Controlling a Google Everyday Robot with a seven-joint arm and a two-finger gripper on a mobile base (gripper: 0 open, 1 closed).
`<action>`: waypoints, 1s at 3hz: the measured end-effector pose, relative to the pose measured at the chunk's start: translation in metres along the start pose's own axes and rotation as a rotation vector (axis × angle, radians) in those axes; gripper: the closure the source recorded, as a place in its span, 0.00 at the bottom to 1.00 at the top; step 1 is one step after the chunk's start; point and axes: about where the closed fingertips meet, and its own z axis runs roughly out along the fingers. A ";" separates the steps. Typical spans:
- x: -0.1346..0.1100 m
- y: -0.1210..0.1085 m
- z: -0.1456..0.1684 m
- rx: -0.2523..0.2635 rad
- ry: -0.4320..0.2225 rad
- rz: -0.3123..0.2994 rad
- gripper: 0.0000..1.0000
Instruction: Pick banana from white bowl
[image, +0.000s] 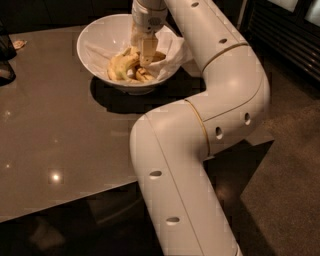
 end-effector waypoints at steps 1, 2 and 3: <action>0.003 0.001 0.007 -0.015 0.013 -0.010 0.41; 0.007 0.002 0.011 -0.026 0.031 -0.022 0.41; 0.006 0.003 0.015 -0.038 0.037 -0.031 0.41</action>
Offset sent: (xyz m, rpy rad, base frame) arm 0.0591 -0.0409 0.0520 -0.1744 0.2126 0.0581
